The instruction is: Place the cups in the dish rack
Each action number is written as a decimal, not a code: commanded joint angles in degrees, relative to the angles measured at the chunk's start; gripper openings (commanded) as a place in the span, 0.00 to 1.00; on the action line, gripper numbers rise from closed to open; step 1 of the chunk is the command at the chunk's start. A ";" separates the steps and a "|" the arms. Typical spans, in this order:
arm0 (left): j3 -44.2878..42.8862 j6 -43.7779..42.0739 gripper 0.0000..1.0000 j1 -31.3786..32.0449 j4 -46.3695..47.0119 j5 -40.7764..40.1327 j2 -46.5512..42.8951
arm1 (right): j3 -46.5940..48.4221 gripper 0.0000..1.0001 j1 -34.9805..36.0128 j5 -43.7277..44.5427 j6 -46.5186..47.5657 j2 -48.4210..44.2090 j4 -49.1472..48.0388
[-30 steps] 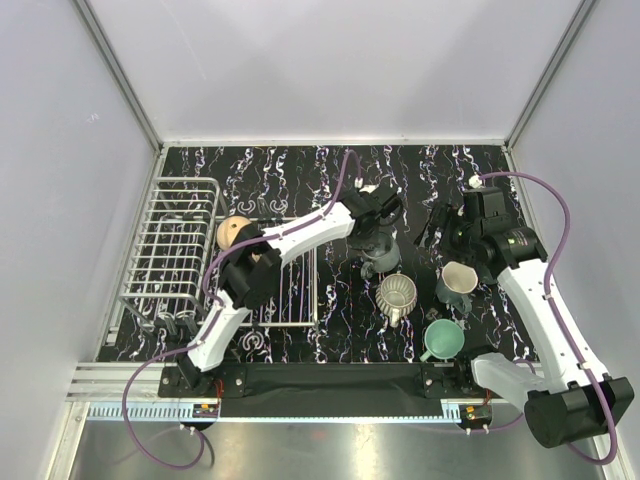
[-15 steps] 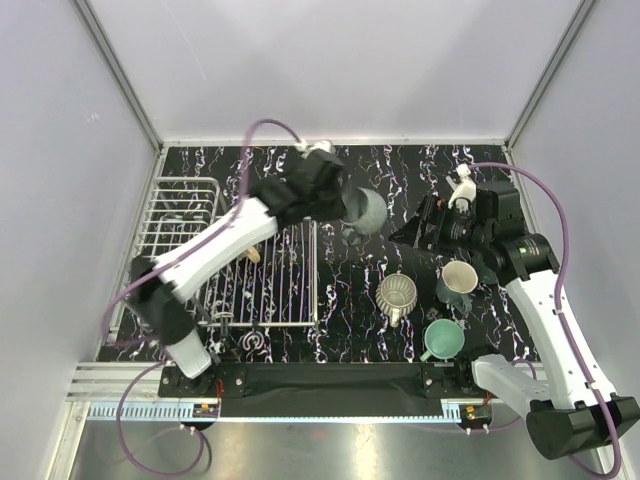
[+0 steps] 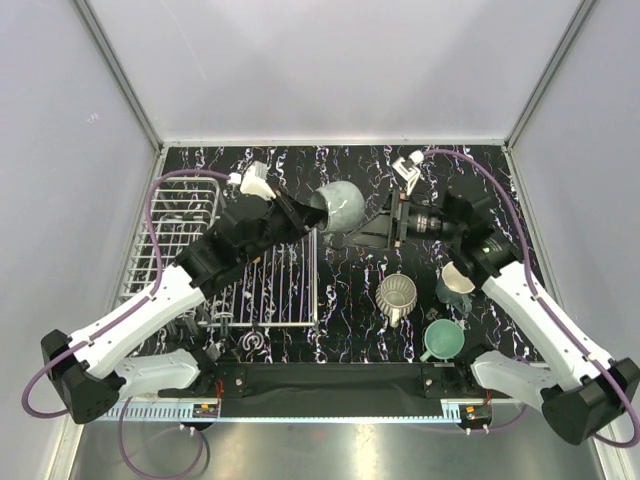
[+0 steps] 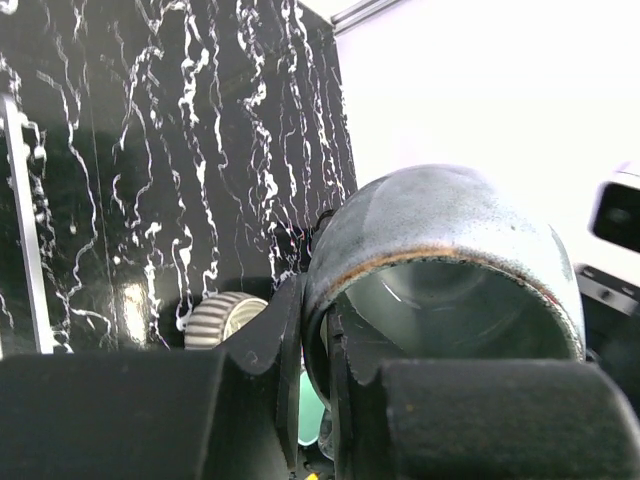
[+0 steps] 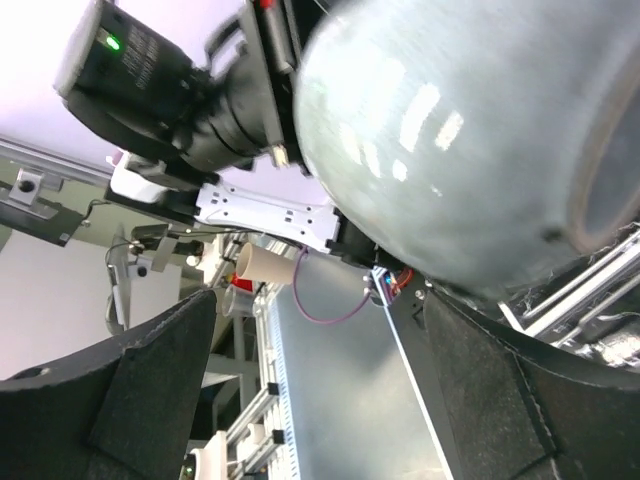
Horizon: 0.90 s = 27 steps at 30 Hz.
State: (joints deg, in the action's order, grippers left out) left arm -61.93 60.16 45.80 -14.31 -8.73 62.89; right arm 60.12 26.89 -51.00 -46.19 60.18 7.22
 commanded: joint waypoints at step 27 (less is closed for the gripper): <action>8.66 14.54 0.00 1.40 25.64 -3.22 -13.94 | 0.35 0.67 11.42 8.63 -10.05 6.96 -26.55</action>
State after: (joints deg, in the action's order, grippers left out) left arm -52.80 72.10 46.83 -0.86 -11.05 50.06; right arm 60.62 37.28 -44.93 -53.30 66.08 -10.39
